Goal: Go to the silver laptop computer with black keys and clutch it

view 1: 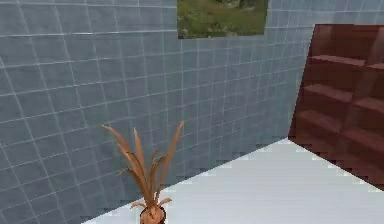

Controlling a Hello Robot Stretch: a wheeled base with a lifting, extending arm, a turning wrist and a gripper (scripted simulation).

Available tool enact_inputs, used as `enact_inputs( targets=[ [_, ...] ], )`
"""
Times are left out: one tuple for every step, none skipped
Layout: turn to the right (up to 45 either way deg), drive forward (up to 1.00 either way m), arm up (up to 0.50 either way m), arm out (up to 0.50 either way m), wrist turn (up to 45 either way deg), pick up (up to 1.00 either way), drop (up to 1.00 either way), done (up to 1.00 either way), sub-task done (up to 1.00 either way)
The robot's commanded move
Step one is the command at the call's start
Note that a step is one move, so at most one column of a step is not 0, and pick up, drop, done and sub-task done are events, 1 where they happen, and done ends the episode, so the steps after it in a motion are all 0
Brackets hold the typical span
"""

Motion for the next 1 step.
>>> enact_inputs(
  targets=[
    [45.0, 0.00, 0.00, 0.00, 0.0, 0.00, 0.00, 0.00, 0.00]
  ],
)
